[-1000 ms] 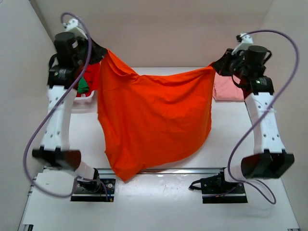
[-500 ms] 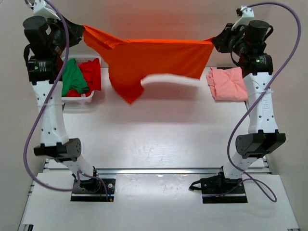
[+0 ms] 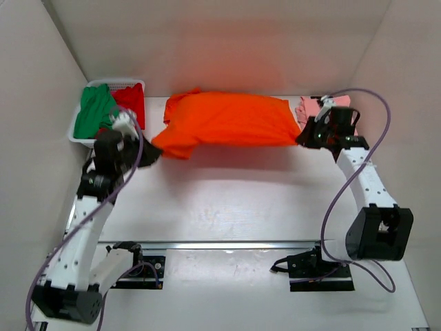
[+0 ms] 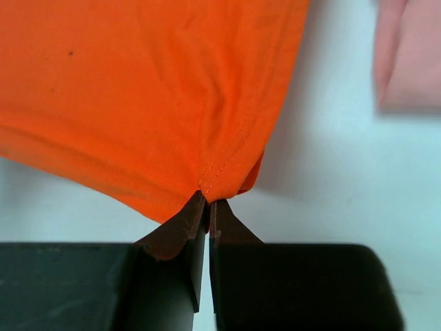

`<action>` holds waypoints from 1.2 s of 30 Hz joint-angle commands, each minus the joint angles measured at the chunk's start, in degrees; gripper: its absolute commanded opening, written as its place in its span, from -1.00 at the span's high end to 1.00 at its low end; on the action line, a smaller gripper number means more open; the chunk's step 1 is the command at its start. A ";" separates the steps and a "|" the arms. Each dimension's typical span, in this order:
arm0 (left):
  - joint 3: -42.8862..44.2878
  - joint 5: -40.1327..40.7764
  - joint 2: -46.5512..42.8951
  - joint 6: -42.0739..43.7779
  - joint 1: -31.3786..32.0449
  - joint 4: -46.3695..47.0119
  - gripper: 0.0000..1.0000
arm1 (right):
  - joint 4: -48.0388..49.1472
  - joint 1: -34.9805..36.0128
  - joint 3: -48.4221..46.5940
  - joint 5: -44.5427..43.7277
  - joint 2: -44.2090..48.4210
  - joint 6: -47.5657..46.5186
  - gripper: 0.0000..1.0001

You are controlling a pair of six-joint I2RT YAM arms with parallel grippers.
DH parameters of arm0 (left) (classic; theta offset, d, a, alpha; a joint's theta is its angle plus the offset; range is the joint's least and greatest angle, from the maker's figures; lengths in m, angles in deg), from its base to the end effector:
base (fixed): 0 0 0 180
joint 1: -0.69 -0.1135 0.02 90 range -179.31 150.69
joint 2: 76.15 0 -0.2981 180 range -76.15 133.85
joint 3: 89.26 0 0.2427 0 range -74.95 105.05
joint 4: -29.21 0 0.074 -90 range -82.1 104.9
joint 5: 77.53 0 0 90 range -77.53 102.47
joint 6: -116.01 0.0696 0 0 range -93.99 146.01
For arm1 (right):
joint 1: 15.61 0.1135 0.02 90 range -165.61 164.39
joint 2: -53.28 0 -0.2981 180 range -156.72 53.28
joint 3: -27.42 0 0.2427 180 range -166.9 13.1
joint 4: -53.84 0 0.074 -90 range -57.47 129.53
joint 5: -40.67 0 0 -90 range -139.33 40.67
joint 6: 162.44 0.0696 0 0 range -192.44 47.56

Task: Fold and stack the t-shirts
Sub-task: Flatten out the tshirt, then fold the flattened tshirt in 1/3 of the way

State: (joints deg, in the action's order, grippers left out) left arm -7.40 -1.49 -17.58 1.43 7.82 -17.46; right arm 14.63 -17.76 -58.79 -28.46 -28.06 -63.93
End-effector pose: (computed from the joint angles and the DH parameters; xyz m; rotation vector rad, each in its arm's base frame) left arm 0.2136 -0.0436 0.4077 -0.1450 2.0103 -0.5973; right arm 0.3324 0.0123 0.3504 -0.0084 2.1610 0.4585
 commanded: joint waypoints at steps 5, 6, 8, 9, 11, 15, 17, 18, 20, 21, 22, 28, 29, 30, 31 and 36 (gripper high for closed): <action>-28.42 -3.69 -23.75 -7.93 7.01 -3.85 1.00 | -3.21 4.44 21.42 -6.36 14.54 4.56 1.00; -31.83 -4.67 -25.24 -9.33 7.71 -4.81 1.00 | -3.92 4.44 22.84 -7.32 16.11 5.19 1.00; -36.51 -7.92 -27.45 -11.28 7.89 -4.99 1.00 | -6.46 4.44 28.63 -7.41 17.88 8.26 1.00; -37.92 -8.36 -29.28 -12.41 8.85 -5.43 1.00 | -6.82 4.53 31.35 -7.42 20.23 8.62 1.00; -39.51 -8.20 -30.79 -13.21 8.77 -5.96 1.00 | -7.87 3.30 34.87 -6.11 22.53 10.03 1.00; -39.69 -7.66 -29.84 -11.72 8.86 -6.22 1.00 | -8.32 2.24 39.98 -5.23 24.65 10.47 1.00; -38.90 -7.23 -27.55 -10.06 7.72 -5.43 1.00 | -7.36 0.66 40.95 -4.17 23.34 10.21 1.00; -38.90 -6.79 -26.93 -9.53 7.54 -4.04 1.00 | -7.26 0.66 41.05 -4.16 22.55 10.03 1.00; -37.85 -5.47 -24.56 -8.56 6.93 -2.28 1.00 | -6.04 0.48 40.79 -4.34 21.14 9.77 1.00; -37.58 -5.29 -23.68 -8.30 6.32 -0.79 1.00 | -5.68 0.31 40.70 -4.34 20.87 9.42 1.00; -37.32 -5.12 -22.11 -7.86 4.83 0.27 1.00 | -4.90 0.31 40.26 -4.60 19.83 9.50 1.00; -33.45 -3.55 -13.75 -5.57 2.89 6.86 1.00 | -4.36 -2.33 35.87 -3.90 15.34 7.13 1.00; -32.58 -3.36 -12.26 -5.05 3.06 7.13 1.00 | -4.19 -2.50 35.34 -3.99 14.29 6.35 1.00; -31.18 -2.66 -11.29 -4.69 2.71 8.18 1.00 | -3.84 -2.51 34.38 -4.42 13.58 5.91 1.00; -30.64 -2.13 -10.67 -4.34 2.27 8.71 1.00 | -3.49 -2.85 33.50 -4.08 13.14 6.25 1.00; -26.78 -0.29 -4.35 -1.88 1.12 11.00 1.00 | -1.73 -3.12 32.00 -3.73 9.02 5.99 0.99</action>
State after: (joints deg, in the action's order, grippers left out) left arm -37.45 -3.98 -24.47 -3.11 9.61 -10.12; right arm 10.37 -20.29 -24.81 -32.57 -17.39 -57.00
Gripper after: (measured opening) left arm 0.017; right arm 0.017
